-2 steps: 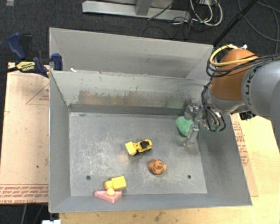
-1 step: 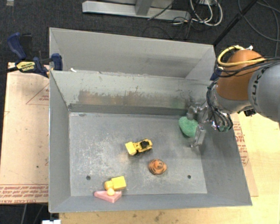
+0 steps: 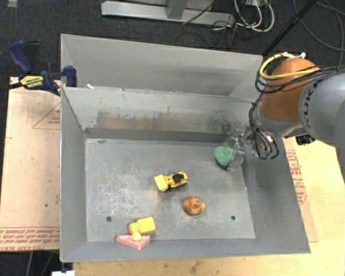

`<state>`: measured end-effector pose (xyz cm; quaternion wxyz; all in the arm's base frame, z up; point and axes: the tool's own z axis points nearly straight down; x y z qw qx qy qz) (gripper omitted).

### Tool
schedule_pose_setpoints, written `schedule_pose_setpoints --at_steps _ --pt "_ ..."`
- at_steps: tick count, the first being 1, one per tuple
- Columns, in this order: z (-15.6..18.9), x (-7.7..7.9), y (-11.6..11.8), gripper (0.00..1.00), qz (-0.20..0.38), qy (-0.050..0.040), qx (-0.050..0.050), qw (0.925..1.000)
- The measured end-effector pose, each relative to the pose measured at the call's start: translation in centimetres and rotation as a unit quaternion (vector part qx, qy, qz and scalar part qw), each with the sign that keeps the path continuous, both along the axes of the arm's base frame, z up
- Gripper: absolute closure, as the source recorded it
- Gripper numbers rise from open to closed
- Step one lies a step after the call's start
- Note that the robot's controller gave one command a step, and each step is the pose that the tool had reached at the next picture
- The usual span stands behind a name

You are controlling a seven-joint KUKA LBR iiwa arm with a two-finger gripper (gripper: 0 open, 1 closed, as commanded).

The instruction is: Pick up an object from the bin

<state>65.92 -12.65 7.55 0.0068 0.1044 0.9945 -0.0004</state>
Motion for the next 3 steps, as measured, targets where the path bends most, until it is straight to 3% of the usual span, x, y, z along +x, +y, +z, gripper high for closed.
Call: schedule_pose_setpoints --at_steps 1,3 --pt "0.0 0.0 0.0 1.0 0.0 -0.0001 0.0 1.0" --pt "3.9 0.1 0.0 1.0 0.001 0.0036 0.001 1.0"
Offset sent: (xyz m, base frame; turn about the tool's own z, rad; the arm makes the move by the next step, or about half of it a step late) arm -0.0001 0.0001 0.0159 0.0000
